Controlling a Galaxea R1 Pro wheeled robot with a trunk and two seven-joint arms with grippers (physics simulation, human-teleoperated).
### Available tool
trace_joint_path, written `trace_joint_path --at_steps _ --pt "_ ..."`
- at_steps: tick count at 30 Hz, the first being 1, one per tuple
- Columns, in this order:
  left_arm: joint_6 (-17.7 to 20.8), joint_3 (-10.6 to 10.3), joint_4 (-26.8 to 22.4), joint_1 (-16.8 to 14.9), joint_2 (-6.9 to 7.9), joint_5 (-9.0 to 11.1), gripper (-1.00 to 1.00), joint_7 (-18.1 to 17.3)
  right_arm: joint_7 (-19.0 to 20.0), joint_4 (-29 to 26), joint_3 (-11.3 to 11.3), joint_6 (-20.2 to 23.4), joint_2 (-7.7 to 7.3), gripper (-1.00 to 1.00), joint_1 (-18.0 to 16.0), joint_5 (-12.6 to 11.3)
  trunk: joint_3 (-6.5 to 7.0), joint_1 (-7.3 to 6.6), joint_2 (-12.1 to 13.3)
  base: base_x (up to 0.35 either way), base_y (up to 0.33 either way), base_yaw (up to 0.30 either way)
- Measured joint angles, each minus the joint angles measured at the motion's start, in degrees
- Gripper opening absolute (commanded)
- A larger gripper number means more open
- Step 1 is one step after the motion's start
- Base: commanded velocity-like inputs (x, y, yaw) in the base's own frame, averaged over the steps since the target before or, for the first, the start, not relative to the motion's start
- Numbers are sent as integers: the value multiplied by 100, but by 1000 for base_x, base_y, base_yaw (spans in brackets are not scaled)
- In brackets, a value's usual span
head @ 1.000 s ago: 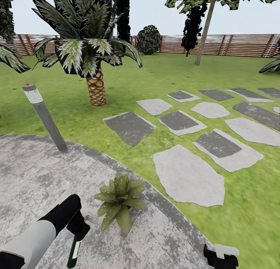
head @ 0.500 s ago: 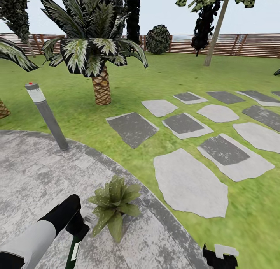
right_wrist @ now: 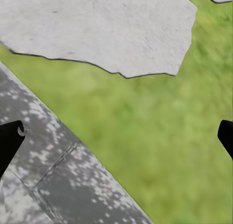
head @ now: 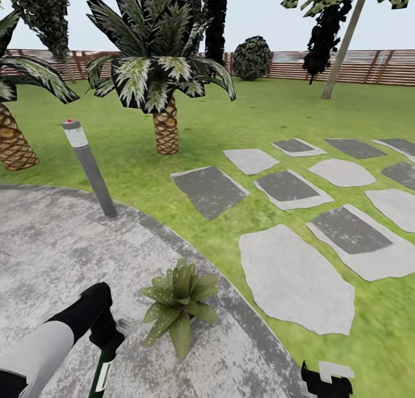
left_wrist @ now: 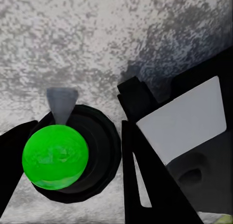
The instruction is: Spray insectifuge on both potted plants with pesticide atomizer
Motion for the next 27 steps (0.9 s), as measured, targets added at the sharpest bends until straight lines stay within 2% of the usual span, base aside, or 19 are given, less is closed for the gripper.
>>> trace_joint_path --at_steps 2,7,8,11,12,13,20,27 --pt "-6 4 -8 -2 -20 -134 -100 -130 8 3 5 0 -11 100 0 7 0 -1 0 155 -134 254" --pt "-11 7 -16 -10 -51 -186 -100 -177 13 2 5 -1 -16 100 0 21 0 -1 0 127 -223 69" --pt "-11 7 -17 -16 -45 -186 -100 -177 13 4 9 -1 -16 100 0 84 0 0 0 21 -266 6" --pt "-4 6 -16 -56 -48 -186 -100 -178 11 8 16 -1 -16 100 0 479 0 0 0 8 -270 2" --pt "-2 3 -11 -67 -53 -185 -100 -178 7 30 13 0 -16 100 0 718 0 0 0 1 -273 0" --pt "-1 5 -10 -69 -58 -185 -100 -178 6 42 9 0 -16 100 0 770 0 0 0 1 -273 0" --pt "6 3 -13 -78 -33 -194 -100 -178 -8 55 7 0 -8 100 0 819 0 1 0 -54 -273 1" --pt "17 3 -12 -78 -6 -186 -100 -178 -30 56 8 1 13 100 -1 816 0 1 0 -105 -273 234"
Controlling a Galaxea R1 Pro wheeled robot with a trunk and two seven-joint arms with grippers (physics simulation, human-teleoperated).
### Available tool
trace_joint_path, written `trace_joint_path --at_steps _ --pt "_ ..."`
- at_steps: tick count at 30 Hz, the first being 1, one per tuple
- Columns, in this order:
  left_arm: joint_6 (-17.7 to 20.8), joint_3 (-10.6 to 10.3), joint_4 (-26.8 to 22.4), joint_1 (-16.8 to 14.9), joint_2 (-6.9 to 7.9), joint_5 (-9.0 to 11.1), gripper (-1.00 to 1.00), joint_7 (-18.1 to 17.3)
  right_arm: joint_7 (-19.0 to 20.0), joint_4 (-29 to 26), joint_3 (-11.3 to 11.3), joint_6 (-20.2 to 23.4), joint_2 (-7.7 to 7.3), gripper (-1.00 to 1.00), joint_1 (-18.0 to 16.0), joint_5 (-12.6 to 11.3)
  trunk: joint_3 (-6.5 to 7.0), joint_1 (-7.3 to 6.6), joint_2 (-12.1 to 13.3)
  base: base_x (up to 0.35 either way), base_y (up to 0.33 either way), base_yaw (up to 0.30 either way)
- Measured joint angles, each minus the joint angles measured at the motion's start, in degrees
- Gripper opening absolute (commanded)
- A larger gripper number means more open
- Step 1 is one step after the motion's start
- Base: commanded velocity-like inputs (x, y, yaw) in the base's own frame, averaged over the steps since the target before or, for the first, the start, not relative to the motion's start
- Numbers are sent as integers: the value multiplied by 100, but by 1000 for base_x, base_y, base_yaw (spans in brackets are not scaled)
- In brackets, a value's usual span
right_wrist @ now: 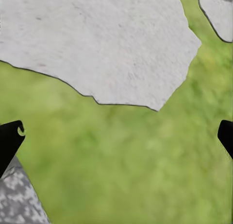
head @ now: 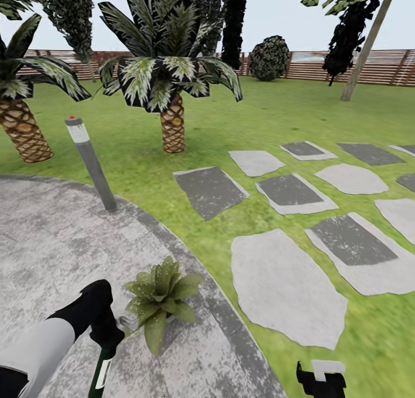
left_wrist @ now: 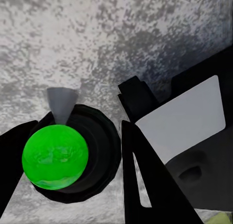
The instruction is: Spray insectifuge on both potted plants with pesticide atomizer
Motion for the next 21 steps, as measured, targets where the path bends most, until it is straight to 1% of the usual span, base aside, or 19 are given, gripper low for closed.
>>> trace_joint_path --at_steps 3,5,11,14,17,21 --pt "0 0 0 0 1 -1 -100 0 -1 0 0 0 -1 100 0 3 0 0 0 -106 -273 277" --pt "7 3 -4 -5 1 -3 -100 0 -1 0 0 0 -1 100 0 2 0 -1 0 32 -263 256" --pt "18 10 -1 -10 -1 -1 -100 -1 -3 -5 -1 0 -3 100 1 -5 0 -4 0 233 -181 47" --pt "19 8 1 -4 -7 0 -100 -1 -7 -8 -1 0 -3 100 1 -6 0 -4 0 223 -87 41" --pt "20 -3 2 6 -51 3 -100 0 -7 -2 -3 0 -2 100 1 -6 0 -2 0 38 -11 227" --pt "18 -1 2 7 -32 0 -100 4 -7 0 -2 0 -2 100 1 -6 0 -1 0 4 -1 272"
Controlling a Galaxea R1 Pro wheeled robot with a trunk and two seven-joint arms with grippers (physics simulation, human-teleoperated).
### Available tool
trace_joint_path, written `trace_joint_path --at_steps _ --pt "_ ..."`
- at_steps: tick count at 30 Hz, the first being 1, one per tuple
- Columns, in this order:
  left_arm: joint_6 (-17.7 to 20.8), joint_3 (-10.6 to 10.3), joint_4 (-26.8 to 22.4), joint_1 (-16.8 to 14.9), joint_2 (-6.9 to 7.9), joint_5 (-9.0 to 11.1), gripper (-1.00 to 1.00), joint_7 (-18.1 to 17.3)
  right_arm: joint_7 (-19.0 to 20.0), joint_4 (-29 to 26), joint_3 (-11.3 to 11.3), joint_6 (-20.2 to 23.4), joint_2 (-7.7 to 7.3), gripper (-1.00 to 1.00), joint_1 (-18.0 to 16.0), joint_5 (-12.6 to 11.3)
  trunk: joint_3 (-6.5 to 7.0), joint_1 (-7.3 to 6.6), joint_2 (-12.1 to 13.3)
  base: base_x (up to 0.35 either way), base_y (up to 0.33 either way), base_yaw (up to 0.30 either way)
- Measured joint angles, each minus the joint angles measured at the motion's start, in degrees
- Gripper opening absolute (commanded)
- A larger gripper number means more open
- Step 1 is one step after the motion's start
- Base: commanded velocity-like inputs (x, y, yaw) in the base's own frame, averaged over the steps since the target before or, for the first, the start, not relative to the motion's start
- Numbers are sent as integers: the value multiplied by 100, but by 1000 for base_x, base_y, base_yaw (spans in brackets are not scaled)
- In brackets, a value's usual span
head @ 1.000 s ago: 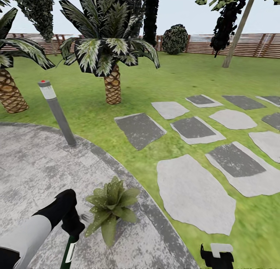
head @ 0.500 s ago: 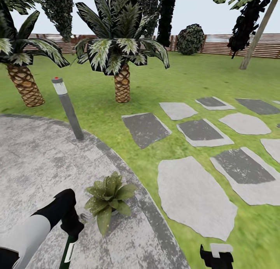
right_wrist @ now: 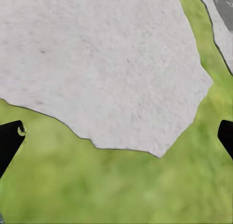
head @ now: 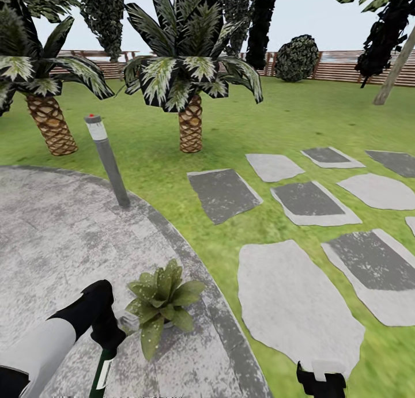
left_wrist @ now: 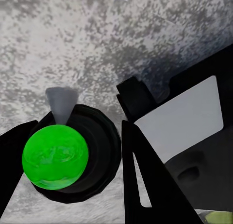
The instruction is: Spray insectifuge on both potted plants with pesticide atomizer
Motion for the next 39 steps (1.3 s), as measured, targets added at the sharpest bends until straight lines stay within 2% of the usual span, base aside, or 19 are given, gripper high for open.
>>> trace_joint_path --at_steps 7,18,32,39 --pt "-1 24 0 4 -6 0 -100 30 0 1 0 0 0 100 0 0 0 0 0 5 -21 274" --pt "7 41 1 0 -7 0 -100 49 -2 -3 1 -1 0 100 0 1 0 0 0 14 -254 24" --pt "1 56 7 82 32 2 -100 83 -2 0 2 0 22 100 -1 6 0 2 0 -167 -241 229" --pt "3 66 9 88 48 0 -100 92 0 1 -1 0 18 100 0 1 0 0 0 -97 -67 189"
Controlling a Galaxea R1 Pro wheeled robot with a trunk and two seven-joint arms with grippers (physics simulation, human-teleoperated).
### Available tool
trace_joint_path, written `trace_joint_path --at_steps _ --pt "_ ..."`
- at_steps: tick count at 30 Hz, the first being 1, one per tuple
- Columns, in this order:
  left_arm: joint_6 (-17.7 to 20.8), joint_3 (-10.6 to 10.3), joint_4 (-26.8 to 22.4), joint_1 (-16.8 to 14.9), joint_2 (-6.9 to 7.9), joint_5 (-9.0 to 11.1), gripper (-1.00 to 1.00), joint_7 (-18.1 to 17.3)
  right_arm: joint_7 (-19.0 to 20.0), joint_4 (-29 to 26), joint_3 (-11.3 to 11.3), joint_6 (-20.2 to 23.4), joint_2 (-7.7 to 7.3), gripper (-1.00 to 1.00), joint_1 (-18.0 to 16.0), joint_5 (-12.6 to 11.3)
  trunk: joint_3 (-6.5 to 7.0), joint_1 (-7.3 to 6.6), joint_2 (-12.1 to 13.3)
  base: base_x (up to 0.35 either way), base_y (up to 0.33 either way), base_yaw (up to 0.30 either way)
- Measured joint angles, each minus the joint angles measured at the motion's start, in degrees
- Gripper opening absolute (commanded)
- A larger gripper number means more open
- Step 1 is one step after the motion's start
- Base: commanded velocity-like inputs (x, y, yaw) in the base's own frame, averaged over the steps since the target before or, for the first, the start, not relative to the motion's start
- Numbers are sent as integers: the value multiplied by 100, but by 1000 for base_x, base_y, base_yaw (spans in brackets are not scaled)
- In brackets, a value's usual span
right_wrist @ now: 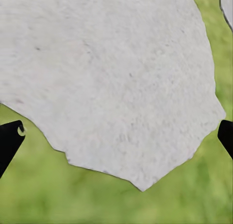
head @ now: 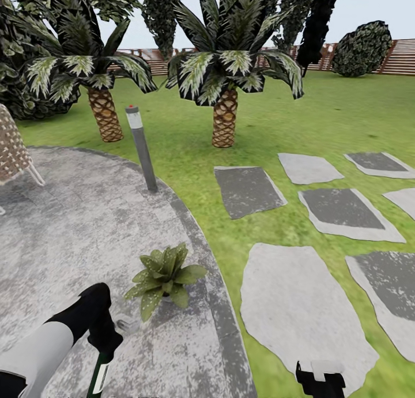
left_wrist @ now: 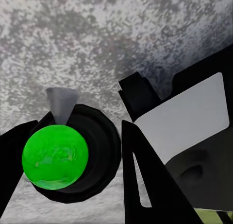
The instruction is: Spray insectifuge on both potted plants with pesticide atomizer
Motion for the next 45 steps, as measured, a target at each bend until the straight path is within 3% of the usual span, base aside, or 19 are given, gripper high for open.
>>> trace_joint_path --at_steps 6,8,10,11,13,16,20,22,24,45 --pt "25 31 -6 -113 -5 40 -100 108 8 0 -6 0 -32 100 0 7 0 0 0 -2 -2 9" --pt "39 63 -8 -289 -54 33 -100 100 9 -2 -5 5 -35 100 0 8 1 0 0 0 0 0" --pt "42 68 13 -757 -87 45 -100 52 9 -6 -7 8 -42 100 0 8 0 0 0 0 0 0" --pt "40 52 55 -1081 -93 53 -100 -91 9 -7 -7 7 -44 100 0 8 1 -1 0 0 0 0" --pt "32 8 83 -1321 -93 17 -100 -402 9 -5 -7 8 -43 100 0 8 1 0 0 0 0 0" --pt "18 -145 95 -1609 -76 -311 -100 -913 9 -9 -7 9 -41 100 0 5 0 0 0 0 0 2" --pt "-10 -192 93 -1665 -51 -648 -100 -1705 2 -9 -8 5 -29 100 0 0 0 0 0 0 0 155" --pt "-1 -193 77 -1649 -62 -916 -100 -1840 0 -9 -7 6 -23 100 0 -1 0 0 0 0 0 260" --pt "4 -184 43 -1645 -74 -1056 -100 -1880 0 -9 -7 5 -20 100 0 -1 0 -1 0 67 -88 269" --pt "15 -187 14 -1635 -86 -1173 -100 -1900 -2 -9 -2 2 -16 100 -1 8 0 0 0 60 -249 69"
